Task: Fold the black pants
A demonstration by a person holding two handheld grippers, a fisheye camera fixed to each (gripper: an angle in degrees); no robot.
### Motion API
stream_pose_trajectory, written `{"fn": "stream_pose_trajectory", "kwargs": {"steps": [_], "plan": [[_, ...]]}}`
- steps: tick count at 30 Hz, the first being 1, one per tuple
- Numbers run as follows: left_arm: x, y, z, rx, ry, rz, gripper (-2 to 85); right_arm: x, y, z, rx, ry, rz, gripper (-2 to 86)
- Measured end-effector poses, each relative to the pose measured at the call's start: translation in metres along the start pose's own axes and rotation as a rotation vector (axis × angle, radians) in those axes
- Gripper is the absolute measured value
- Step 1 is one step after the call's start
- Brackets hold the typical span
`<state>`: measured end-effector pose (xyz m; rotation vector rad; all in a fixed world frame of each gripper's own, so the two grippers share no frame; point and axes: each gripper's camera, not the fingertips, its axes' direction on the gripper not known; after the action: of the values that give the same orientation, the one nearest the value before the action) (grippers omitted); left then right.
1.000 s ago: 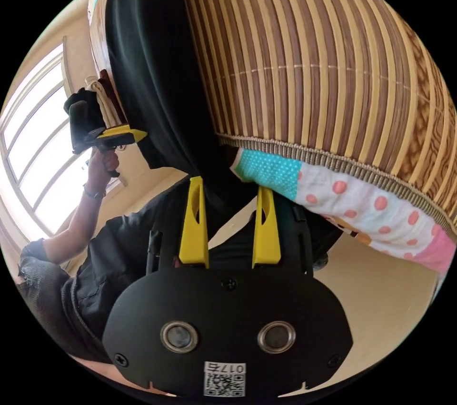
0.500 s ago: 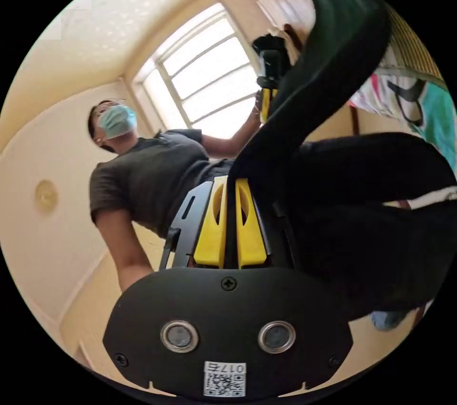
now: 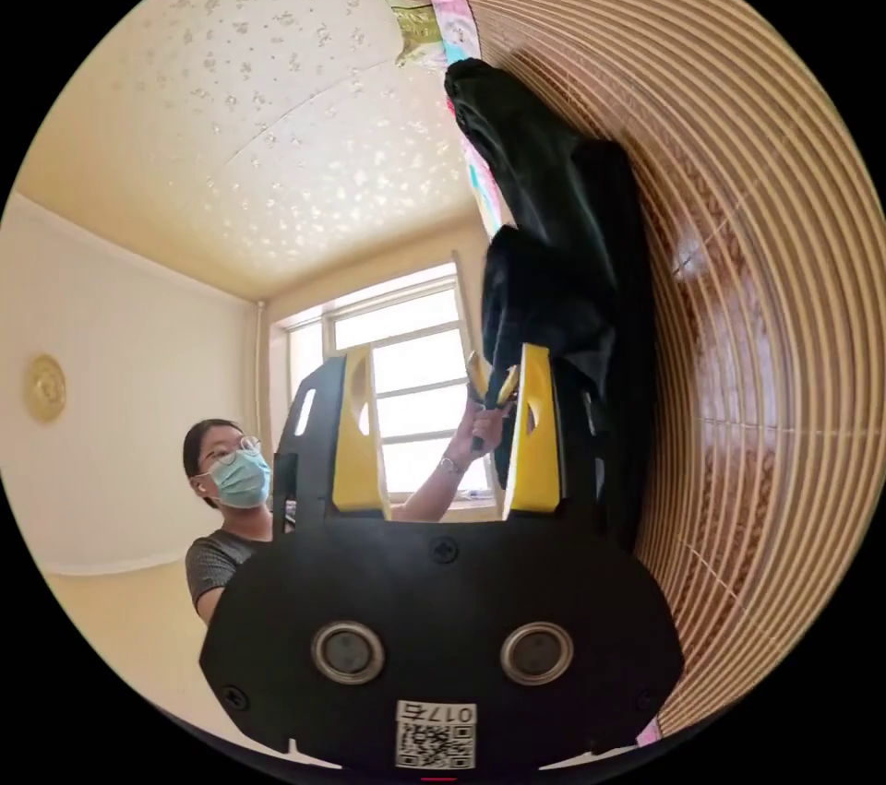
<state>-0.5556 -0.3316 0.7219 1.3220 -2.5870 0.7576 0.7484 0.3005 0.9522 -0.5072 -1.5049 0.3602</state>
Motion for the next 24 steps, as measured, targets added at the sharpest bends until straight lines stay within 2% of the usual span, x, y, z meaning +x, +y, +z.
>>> {"fn": "stream_pose_trajectory", "kwargs": {"steps": [2,4,6,8,10,12,13,14,16,17,18,19,21,24], "plan": [[0.009,0.006,-0.004,-0.015,-0.126,0.048,15.3,-0.015,-0.002,0.002,-0.040,0.176,0.001,20.8],[0.007,0.028,0.007,-0.116,-0.375,0.080,17.7,-0.024,0.007,0.011,-0.112,0.373,0.006,19.9],[-0.009,0.052,0.024,-0.213,-0.489,0.085,18.3,-0.014,0.030,0.034,-0.238,0.580,0.044,18.8],[-0.034,0.078,0.045,-0.330,-0.513,0.074,17.9,0.005,0.055,0.053,-0.328,0.660,0.080,18.0],[-0.073,0.117,0.075,-0.503,-0.492,0.032,13.4,0.031,0.080,0.071,-0.421,0.672,0.125,16.6],[-0.091,0.146,0.071,-0.487,-0.487,0.008,8.6,0.060,0.117,0.085,-0.493,0.650,0.183,11.3],[-0.099,0.163,0.062,-0.469,-0.429,-0.009,6.7,0.062,0.126,0.086,-0.491,0.653,0.178,10.1],[-0.103,0.171,0.058,-0.479,-0.395,-0.024,6.5,0.058,0.144,0.084,-0.470,0.615,0.134,8.3],[-0.105,0.207,0.046,-0.592,-0.263,-0.028,6.1,0.047,0.170,0.073,-0.441,0.402,0.088,6.8],[-0.102,0.217,0.044,-0.634,-0.214,-0.017,6.0,0.039,0.189,0.066,-0.436,0.221,0.068,6.0],[-0.095,0.240,0.041,-0.725,-0.105,0.001,6.0,0.032,0.208,0.062,-0.460,0.059,0.061,5.3],[-0.083,0.265,0.041,-0.818,-0.001,0.048,6.1,0.027,0.216,0.062,-0.480,-0.018,0.057,5.0],[-0.059,0.302,0.043,-0.950,0.078,0.152,6.3,0.005,0.242,0.072,-0.584,-0.281,0.043,3.6],[-0.013,0.339,0.056,-1.101,0.125,0.327,6.3,-0.033,0.243,0.089,-0.666,-0.422,-0.063,2.4]]}}
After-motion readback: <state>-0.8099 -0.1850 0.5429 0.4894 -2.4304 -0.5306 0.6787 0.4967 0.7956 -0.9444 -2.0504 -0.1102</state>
